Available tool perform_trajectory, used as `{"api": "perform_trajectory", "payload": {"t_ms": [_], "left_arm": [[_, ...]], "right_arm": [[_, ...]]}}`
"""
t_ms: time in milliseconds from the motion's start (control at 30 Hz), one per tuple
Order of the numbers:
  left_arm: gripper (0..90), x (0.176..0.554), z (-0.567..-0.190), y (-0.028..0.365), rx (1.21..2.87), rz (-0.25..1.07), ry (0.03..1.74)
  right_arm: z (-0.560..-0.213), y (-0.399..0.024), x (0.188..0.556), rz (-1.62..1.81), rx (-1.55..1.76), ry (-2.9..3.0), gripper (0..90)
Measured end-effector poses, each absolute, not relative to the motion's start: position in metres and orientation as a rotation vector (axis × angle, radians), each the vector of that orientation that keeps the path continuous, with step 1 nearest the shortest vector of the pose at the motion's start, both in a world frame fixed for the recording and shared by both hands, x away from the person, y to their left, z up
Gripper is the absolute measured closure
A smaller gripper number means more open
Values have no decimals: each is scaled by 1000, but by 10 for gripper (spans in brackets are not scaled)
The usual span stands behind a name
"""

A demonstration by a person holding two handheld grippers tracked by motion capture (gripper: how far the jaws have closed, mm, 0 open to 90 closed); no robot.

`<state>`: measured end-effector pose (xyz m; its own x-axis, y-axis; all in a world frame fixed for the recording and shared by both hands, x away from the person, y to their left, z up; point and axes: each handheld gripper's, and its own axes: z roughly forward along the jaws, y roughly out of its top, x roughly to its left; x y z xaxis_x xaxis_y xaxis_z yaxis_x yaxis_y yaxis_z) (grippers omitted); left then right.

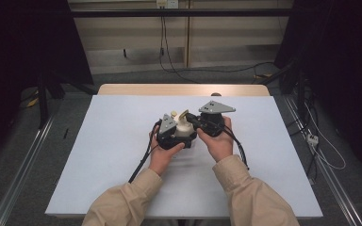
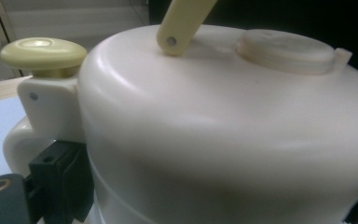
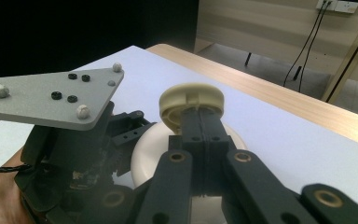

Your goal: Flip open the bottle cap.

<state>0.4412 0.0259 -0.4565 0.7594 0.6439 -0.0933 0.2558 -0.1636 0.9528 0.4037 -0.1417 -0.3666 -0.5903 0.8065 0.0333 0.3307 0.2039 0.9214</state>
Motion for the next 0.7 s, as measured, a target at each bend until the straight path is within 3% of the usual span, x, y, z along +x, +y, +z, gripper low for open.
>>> {"api": "perform_trajectory", "payload": {"t_ms": [700], "left_arm": [[62, 441, -456, 26, 1745, 400, 711]], "right_arm": [[-367, -137, 408, 1382, 1044, 2021, 900]]}}
